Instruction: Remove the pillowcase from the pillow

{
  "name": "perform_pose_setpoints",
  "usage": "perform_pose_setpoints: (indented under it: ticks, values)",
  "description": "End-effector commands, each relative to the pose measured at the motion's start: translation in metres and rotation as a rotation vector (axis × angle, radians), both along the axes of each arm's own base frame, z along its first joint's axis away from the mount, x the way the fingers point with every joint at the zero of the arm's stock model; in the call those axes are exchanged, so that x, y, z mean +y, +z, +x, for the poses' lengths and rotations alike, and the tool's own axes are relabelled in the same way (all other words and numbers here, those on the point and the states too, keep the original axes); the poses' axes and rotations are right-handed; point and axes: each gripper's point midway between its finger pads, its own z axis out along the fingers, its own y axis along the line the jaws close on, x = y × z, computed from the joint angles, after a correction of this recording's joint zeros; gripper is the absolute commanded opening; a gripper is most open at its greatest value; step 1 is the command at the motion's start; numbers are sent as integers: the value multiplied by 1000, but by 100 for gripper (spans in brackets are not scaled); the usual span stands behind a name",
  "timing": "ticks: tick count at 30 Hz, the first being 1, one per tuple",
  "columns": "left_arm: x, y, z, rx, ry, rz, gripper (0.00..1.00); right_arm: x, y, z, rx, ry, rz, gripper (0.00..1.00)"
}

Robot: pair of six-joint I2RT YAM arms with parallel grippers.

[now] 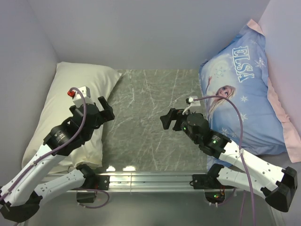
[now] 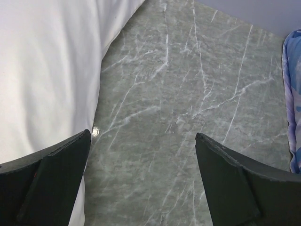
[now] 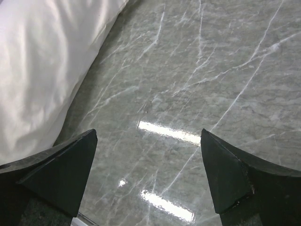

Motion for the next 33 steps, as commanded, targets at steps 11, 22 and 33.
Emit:
perform_pose_setpoints:
  ticks: [11, 22, 33]
  values:
    - [57, 8, -6, 25, 357, 73, 99, 3, 19, 1, -42, 0, 41, 98]
    - [158, -62, -19, 249, 740, 176, 99, 27, 16, -5, -21, 104, 94, 97]
    - [171, -155, 40, 392, 680, -21, 79, 26, 11, -13, -16, 124, 121, 97]
